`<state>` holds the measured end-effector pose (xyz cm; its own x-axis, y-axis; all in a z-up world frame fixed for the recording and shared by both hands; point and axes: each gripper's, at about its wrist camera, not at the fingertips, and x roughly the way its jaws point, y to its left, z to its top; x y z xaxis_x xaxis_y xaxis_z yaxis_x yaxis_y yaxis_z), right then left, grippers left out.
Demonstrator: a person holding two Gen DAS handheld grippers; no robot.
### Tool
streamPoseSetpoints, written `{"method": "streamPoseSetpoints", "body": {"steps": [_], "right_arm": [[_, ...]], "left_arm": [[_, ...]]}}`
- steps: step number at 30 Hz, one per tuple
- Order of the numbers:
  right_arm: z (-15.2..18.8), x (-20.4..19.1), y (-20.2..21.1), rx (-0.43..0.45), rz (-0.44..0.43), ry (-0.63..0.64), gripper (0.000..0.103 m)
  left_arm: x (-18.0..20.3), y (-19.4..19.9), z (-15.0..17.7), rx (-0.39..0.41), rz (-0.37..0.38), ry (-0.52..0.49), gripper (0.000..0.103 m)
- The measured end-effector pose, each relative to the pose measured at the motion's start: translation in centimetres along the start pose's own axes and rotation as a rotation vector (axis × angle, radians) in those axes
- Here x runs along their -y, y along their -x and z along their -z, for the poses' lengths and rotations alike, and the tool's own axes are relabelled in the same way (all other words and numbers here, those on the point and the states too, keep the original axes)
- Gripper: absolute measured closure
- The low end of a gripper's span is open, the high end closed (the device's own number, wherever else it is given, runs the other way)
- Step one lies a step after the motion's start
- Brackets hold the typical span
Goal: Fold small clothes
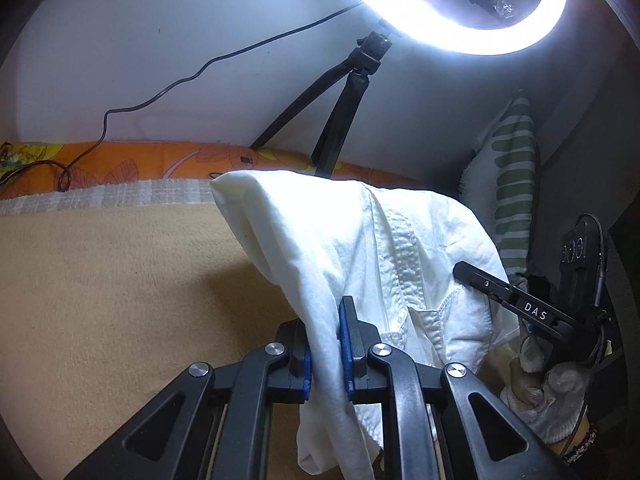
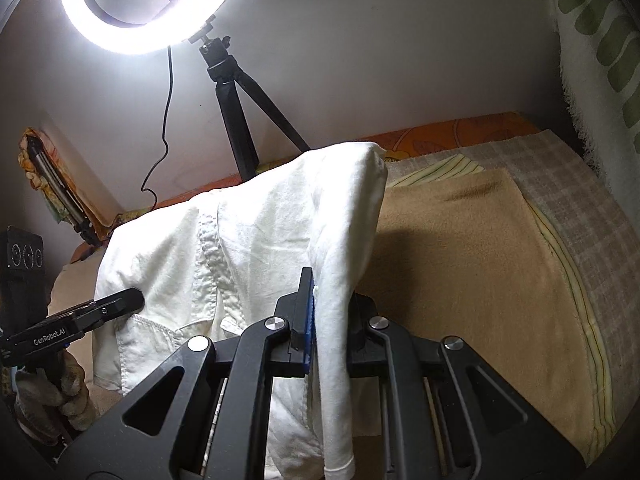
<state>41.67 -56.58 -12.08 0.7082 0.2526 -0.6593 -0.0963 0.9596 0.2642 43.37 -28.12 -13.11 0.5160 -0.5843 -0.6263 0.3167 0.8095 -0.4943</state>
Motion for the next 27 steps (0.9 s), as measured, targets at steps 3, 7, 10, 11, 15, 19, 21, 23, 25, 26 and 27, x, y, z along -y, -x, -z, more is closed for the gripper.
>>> {"method": "streamPoseSetpoints", "body": {"steps": [3,7,10,11,15,19,21,23,25,26,27], "right_arm": [[0.1,-0.2,-0.5,-0.013,0.014,0.009,0.092],[0.0,-0.3,-1.3,-0.024,0.036,0.028,0.091],[0.0,-0.7,-1.7,-0.027,0.065,0.047,0.090],[-0.1,-0.9,-2.0,-0.028,0.084,0.056,0.089],[-0.1,-0.8,-2.6,-0.036,0.157,0.066,0.081],[-0.1,-0.7,-2.4,-0.033,0.205,0.069,0.074],[-0.1,-0.7,-1.9,-0.027,0.214,0.064,0.073],[-0.1,-0.6,-1.0,-0.019,0.218,0.057,0.071],[-0.2,-0.8,-0.3,-0.008,0.221,0.052,0.066],[-0.2,-0.9,0.0,-0.003,0.219,0.050,0.065],[-0.1,-1.1,0.4,0.002,0.218,0.049,0.065]], "left_arm": [[0.1,-0.3,0.0,-0.002,-0.020,-0.010,0.094],[0.2,-0.4,0.2,-0.003,-0.039,-0.013,0.094],[0.4,-0.4,0.3,-0.003,-0.057,-0.027,0.093],[0.5,-0.4,0.3,-0.003,-0.063,-0.029,0.092],[0.5,-0.5,0.4,-0.006,-0.089,-0.037,0.088],[0.5,-0.3,0.5,-0.009,-0.113,-0.050,0.082],[0.5,0.0,0.5,-0.004,-0.121,-0.048,0.081],[0.4,0.3,0.5,0.001,-0.126,-0.043,0.079],[0.3,1.0,0.6,0.008,-0.130,-0.044,0.079],[0.3,1.3,0.7,0.013,-0.133,-0.047,0.079],[0.5,1.7,0.7,0.019,-0.137,-0.052,0.079]]}}
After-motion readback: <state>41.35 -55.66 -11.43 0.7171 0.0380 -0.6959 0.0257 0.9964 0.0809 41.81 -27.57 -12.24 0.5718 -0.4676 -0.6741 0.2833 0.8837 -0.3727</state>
